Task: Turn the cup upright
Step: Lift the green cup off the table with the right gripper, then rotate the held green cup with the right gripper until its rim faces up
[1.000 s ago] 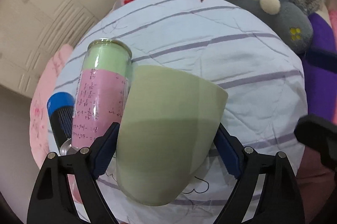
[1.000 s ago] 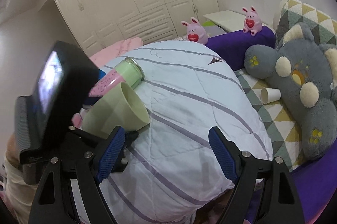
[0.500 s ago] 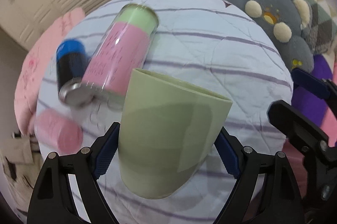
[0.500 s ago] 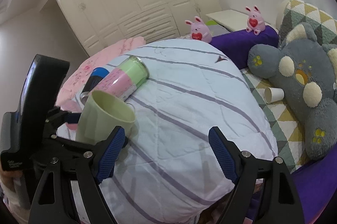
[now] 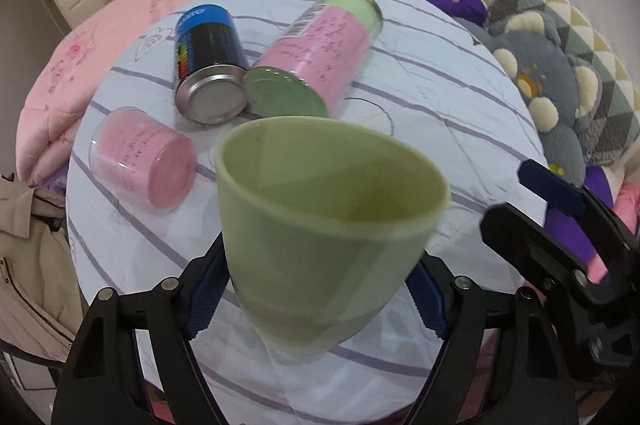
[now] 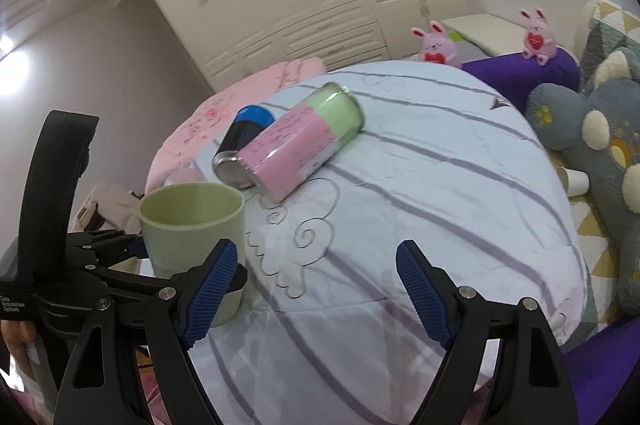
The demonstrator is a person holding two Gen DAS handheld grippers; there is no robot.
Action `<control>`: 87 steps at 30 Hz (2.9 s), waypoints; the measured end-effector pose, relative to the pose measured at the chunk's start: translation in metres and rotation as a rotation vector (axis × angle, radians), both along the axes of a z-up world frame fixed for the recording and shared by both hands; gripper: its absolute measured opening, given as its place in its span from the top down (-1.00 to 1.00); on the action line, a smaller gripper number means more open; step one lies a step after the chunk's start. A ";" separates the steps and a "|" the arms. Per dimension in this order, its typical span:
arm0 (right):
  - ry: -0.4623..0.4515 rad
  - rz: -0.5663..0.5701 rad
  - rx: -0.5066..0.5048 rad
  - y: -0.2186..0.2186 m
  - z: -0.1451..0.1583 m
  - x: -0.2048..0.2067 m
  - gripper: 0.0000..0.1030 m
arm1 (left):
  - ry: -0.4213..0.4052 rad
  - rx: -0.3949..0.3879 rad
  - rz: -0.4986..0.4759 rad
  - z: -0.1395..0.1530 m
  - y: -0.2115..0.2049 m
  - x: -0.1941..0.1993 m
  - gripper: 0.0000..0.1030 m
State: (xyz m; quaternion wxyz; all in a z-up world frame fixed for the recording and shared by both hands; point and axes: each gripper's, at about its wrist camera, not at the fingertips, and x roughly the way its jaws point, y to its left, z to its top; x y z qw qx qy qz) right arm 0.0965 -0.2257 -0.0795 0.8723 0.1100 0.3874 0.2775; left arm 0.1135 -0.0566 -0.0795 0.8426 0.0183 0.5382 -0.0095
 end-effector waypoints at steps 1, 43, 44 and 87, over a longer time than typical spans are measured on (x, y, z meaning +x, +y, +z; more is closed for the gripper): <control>-0.006 0.000 -0.006 0.003 0.001 -0.001 -0.61 | -0.001 0.002 0.008 -0.002 0.002 0.001 -0.53; 0.274 -0.148 0.037 0.087 -0.004 0.042 -0.61 | -0.190 -0.130 -0.089 0.019 0.089 -0.035 -0.85; 0.285 -0.149 0.043 0.087 -0.006 0.045 -0.61 | -0.189 -0.128 -0.093 0.018 0.088 -0.034 -0.85; 0.078 -0.048 -0.046 0.092 0.008 0.022 -0.49 | -0.187 -0.086 -0.126 0.009 0.067 -0.040 -0.89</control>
